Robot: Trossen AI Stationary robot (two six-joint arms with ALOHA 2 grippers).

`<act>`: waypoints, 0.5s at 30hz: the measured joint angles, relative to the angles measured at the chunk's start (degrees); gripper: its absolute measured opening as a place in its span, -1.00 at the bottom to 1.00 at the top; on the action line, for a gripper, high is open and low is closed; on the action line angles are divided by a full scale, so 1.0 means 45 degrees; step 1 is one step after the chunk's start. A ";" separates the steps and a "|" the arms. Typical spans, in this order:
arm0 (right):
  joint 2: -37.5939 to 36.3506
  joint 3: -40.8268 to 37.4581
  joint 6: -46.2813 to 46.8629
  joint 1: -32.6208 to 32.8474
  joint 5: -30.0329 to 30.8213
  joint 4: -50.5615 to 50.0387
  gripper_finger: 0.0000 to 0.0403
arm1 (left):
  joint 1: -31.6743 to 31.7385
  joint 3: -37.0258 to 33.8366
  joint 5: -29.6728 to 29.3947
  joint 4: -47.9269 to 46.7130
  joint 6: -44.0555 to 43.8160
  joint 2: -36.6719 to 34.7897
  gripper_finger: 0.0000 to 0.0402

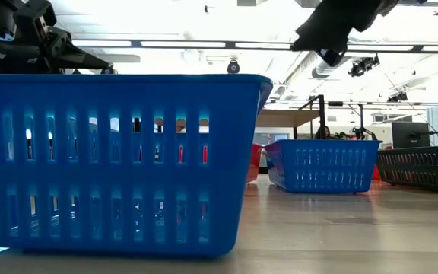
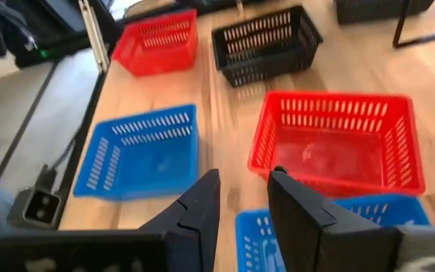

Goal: Stack baskets on shelf by color
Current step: Put the top blue bin on the shelf

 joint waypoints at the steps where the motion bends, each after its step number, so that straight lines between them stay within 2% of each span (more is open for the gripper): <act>1: 0.0048 0.0000 -0.0041 0.0035 -0.0117 -0.0193 -0.51 | 0.0000 -0.0001 0.0001 -0.0004 0.0001 0.0000 -0.30; 7: 0.0501 -0.0005 0.0266 0.0053 -0.0485 -0.1677 -0.51 | 0.0003 0.0001 0.0000 -0.0004 -0.0001 0.0000 -0.30; 15: 0.1706 -0.0015 0.0249 0.0495 -0.1184 -0.1741 -0.51 | 0.0000 0.0000 0.0000 -0.0004 0.0000 0.0000 -0.30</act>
